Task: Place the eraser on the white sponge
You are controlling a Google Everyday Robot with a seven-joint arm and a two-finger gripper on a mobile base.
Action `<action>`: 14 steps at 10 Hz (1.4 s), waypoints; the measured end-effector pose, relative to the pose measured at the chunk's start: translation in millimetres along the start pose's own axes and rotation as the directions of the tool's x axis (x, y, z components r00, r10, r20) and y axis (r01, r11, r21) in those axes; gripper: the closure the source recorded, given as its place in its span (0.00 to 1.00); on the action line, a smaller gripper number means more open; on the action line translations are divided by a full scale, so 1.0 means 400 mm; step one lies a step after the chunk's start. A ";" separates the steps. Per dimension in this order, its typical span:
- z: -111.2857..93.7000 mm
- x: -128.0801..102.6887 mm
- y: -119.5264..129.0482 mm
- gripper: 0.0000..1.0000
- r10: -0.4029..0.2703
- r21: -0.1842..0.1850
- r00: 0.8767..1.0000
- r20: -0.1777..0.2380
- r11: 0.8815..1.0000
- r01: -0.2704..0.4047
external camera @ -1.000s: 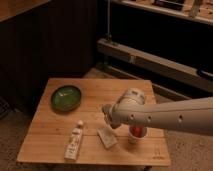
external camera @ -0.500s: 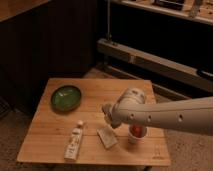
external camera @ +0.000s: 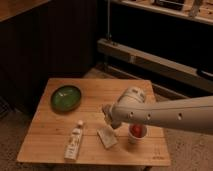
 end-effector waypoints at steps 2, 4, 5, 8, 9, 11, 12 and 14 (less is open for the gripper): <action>0.002 0.019 0.016 0.80 0.002 -0.025 1.000 -0.029 1.000 -0.003; 0.013 0.035 0.040 0.80 0.000 -0.066 0.998 -0.063 0.998 -0.004; 0.018 0.043 0.040 0.80 0.009 -0.075 0.997 -0.080 0.997 -0.015; 0.039 0.058 0.043 0.80 0.022 -0.091 0.992 -0.125 0.995 -0.033; 0.046 0.066 0.043 0.80 0.022 -0.097 0.990 -0.143 0.995 -0.036; 0.058 0.076 0.050 0.80 0.014 -0.111 0.986 -0.164 0.993 -0.033; 0.064 0.086 0.052 0.80 0.015 -0.129 0.985 -0.172 0.991 -0.037; 0.072 0.096 0.056 0.80 0.014 -0.156 0.983 -0.181 0.987 -0.042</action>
